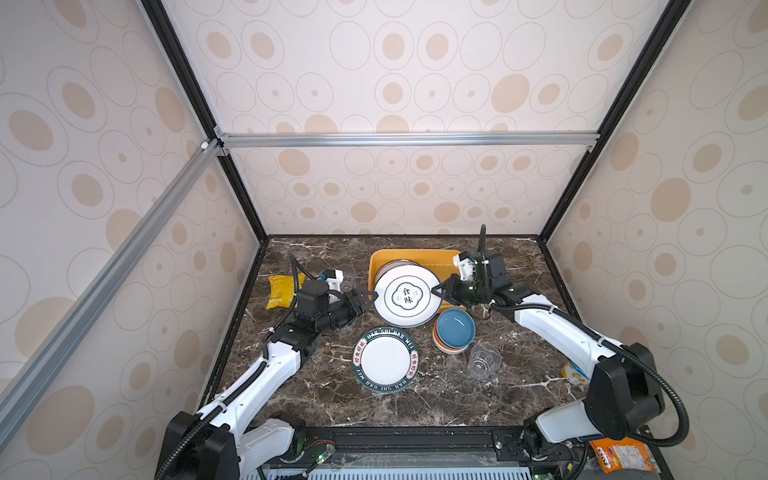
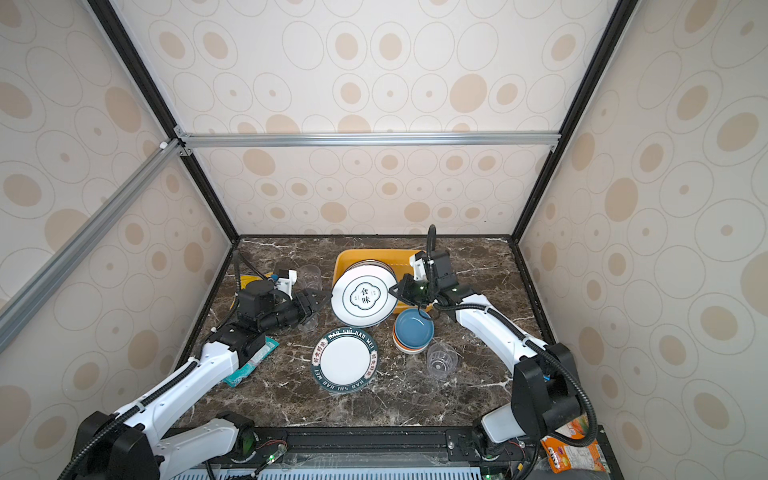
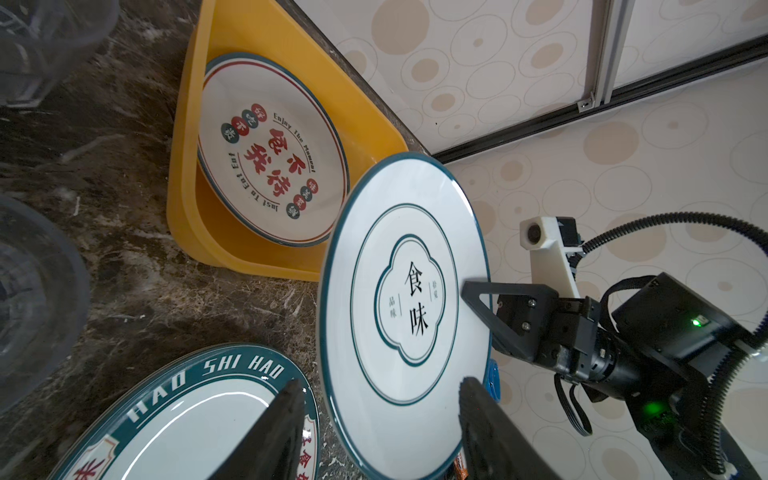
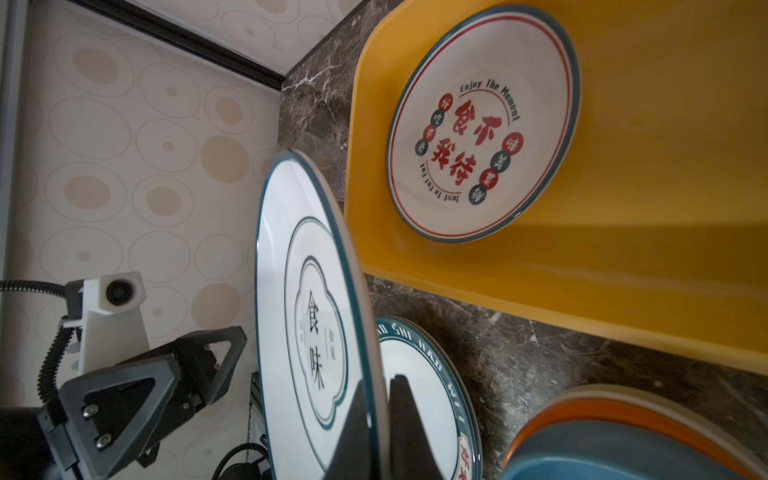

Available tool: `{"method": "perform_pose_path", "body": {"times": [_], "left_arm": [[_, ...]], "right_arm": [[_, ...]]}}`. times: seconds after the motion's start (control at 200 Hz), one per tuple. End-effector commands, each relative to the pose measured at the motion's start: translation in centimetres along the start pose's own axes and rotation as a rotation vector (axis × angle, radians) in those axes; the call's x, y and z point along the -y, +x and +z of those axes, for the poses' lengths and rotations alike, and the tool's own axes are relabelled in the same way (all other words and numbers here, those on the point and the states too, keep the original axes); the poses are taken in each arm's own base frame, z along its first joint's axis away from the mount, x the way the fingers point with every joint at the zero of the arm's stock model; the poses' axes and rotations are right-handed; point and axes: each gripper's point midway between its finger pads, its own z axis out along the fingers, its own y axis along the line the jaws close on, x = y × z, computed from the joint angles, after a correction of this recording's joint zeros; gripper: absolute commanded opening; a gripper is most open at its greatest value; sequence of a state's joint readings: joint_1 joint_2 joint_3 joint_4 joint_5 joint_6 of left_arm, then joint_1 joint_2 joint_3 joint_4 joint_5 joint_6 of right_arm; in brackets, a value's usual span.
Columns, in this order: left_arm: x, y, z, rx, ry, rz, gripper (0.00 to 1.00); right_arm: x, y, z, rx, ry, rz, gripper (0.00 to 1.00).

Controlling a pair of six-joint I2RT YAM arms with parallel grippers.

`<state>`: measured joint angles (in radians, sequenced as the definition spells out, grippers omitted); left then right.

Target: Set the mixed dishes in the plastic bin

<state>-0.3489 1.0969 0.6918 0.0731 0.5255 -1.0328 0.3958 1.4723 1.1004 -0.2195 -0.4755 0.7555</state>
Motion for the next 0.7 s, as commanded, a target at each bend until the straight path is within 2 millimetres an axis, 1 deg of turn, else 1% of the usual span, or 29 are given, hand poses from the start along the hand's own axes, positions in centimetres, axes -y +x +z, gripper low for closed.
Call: {"method": "perform_pose_path", "body": {"times": [0.0,0.21,0.255,0.315,0.365,0.525,0.575,0.625,0.695], "left_arm": [[1.1,-0.8,-0.7,0.035,0.024,0.026,0.61],[0.8,-0.7,-0.6,0.032,0.019,0.024,0.64],[0.8,-0.7,-0.7,0.033,0.018,0.025,0.66],[0.9,-0.7,-0.7,0.034,0.021,0.027,0.67],[0.8,-0.7,-0.7,0.032,0.02,0.026,0.71],[0.8,-0.7,-0.8,0.034,0.018,0.029,0.75],[0.7,-0.7,-0.8,0.037,0.017,0.03,0.77],[0.7,-0.6,-0.9,0.038,0.014,0.036,0.81],[0.6,-0.6,-0.9,0.04,0.011,0.042,0.81]], "right_arm": [[-1.6,-2.7,-0.2,0.053,-0.042,-0.031,0.0],[-1.0,-5.4,1.2,0.071,-0.025,-0.025,0.0],[-0.8,-5.8,1.7,0.072,-0.022,-0.021,0.0],[-0.7,-6.5,2.2,0.077,-0.019,-0.02,0.0],[-0.5,-7.1,2.6,0.084,-0.014,-0.02,0.0],[0.7,-8.4,4.5,0.087,0.006,0.002,0.0],[1.4,-8.7,5.2,0.082,0.015,0.014,0.0],[1.9,-8.9,5.9,0.079,0.021,0.022,0.0],[2.6,-9.1,6.9,0.073,0.029,0.031,0.0]]}}
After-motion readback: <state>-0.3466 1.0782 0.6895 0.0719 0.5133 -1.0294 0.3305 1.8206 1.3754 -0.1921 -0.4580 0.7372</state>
